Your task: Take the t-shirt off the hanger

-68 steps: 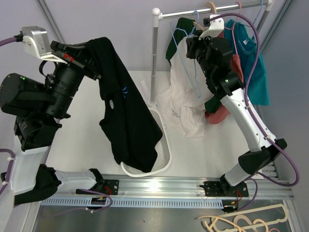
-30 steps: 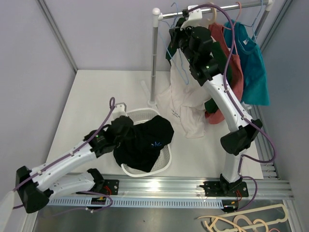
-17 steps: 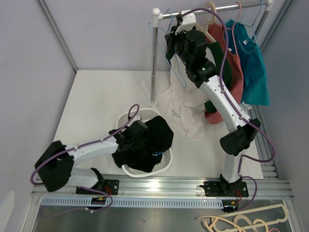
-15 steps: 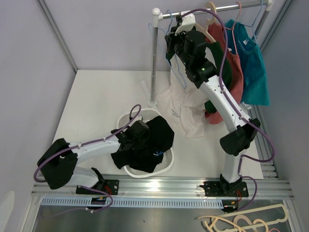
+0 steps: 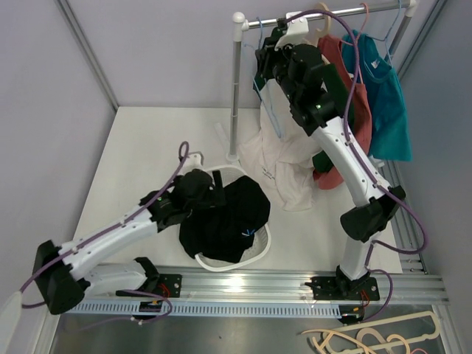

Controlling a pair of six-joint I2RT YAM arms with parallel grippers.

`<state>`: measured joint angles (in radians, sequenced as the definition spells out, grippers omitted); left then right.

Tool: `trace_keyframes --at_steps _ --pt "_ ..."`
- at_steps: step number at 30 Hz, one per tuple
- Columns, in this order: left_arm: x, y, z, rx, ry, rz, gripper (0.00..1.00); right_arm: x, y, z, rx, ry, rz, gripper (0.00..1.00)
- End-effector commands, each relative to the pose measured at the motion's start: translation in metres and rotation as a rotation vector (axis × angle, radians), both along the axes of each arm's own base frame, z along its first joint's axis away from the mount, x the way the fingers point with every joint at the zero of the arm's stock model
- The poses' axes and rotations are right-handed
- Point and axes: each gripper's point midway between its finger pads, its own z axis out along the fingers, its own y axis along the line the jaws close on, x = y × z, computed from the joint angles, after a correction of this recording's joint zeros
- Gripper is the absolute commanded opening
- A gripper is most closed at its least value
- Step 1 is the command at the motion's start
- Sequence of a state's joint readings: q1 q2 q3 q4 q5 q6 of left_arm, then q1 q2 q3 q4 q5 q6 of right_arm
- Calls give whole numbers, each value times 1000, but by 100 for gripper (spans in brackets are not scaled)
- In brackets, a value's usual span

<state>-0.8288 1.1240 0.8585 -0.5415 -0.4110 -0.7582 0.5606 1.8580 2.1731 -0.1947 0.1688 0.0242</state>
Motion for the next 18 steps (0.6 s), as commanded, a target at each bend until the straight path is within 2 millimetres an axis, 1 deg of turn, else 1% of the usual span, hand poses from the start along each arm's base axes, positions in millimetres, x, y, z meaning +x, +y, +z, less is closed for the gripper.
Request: trace_keyframes --at_steps 1,2,3,4,5,6,7,8,9,10,11,12,13,15,16,17,18 --pt "12 37 57 72 -170 91 100 -30 -29 52 47 -88 -41 37" --pt "10 41 70 55 -203 91 100 -31 -34 54 45 -89 -50 43" --pt "10 44 77 51 -222 88 99 -36 -42 59 50 -90 -57 50" --pt "10 45 85 53 -248 75 99 -38 -45 59 48 -85 -57 56" --pt "10 45 93 43 -270 67 100 -38 -54 63 49 -87 -64 64" --pt "10 45 106 12 -308 65 99 -39 -58 61 40 -68 -62 66" --pt "9 44 112 14 -330 42 100 -42 -70 70 43 -82 -76 67" --pt "9 42 121 3 -360 28 100 -46 -71 72 40 -80 -70 69" --pt "11 36 135 -33 -411 14 100 -44 -83 68 17 -56 -94 71" --pt "11 34 143 -17 -445 -15 99 -44 -90 69 9 -51 -107 72" --pt "10 27 157 -34 -480 -39 100 -42 -96 68 -3 -39 -115 72" --pt "11 25 164 -31 -501 -44 99 -43 -111 71 -11 -26 -141 72" --pt "15 18 167 -1 -514 -66 100 -41 -116 69 -19 -16 -149 72" --pt "15 6 190 -5 -555 -89 99 -39 -127 67 -65 -9 -158 74" --pt "21 0 199 26 -584 -87 100 -36 -137 65 -89 -9 -177 78" --pt "17 -10 204 35 -604 -112 99 -37 -139 65 -102 -11 -164 83" --pt "19 -14 215 32 -627 -108 99 -37 -141 63 -118 -6 -159 86"
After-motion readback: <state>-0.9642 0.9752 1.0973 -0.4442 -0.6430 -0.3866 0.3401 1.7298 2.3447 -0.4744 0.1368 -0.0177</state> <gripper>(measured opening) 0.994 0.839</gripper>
